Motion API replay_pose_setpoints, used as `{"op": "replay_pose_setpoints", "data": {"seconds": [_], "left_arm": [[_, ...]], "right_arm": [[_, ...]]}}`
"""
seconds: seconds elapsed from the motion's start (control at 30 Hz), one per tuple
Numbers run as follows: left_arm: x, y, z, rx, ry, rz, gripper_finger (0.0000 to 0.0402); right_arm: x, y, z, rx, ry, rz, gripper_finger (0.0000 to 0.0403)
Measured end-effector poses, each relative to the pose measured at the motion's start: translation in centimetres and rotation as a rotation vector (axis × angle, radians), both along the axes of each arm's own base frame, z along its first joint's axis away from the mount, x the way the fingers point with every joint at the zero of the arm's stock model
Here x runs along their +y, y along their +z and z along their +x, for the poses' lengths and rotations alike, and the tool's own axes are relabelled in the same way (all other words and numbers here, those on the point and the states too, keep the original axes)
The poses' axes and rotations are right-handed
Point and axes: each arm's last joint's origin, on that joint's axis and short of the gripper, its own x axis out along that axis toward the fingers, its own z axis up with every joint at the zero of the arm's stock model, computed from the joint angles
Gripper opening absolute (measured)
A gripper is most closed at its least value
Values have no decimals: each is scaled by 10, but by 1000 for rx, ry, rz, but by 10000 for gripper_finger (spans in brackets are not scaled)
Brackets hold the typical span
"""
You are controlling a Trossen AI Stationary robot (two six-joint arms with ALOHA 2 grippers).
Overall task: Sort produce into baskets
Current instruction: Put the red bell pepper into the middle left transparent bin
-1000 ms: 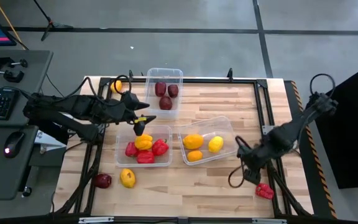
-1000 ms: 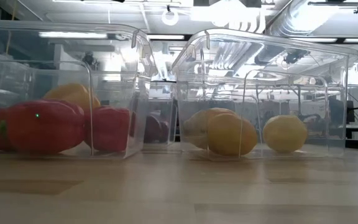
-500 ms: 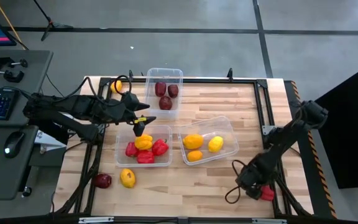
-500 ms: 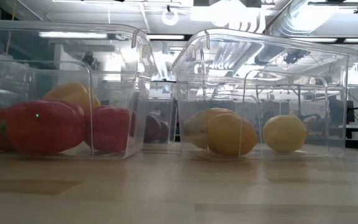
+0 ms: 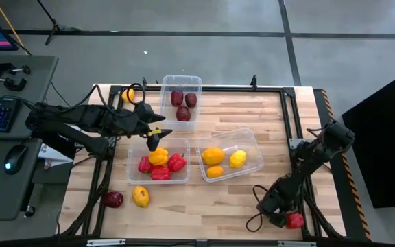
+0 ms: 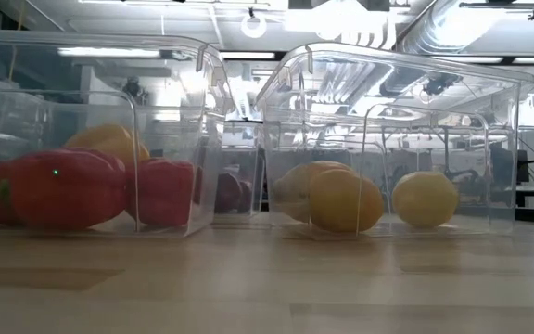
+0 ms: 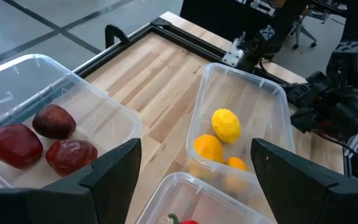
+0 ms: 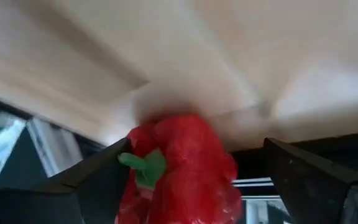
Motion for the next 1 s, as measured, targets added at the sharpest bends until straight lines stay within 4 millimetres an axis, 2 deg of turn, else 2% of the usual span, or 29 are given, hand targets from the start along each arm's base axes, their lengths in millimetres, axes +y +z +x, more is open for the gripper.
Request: {"op": "replay_pose_setpoints", "data": {"seconds": [0.33,0.5,0.57,0.7,0.8,0.9,1.0], "left_arm": [[0,0,0,4,-4,7,291],[1,2,-3,3,-17,33,291],[2,12,-11,-29,-23,41,291],[9,44,-37,-149,5,99,291],[14,61,-58,-222,78,133,291],[20,69,-75,-271,158,152,291],[22,72,-87,-299,184,154,291]], "right_arm": [[18,-3,-4,-1,43,114,344],[21,2,-3,-14,53,184,292],[23,10,0,-41,58,225,259],[23,40,18,-183,65,337,198],[15,74,37,-337,32,423,171],[-2,114,62,-568,-9,488,162],[-29,155,87,-842,-63,480,163]]}}
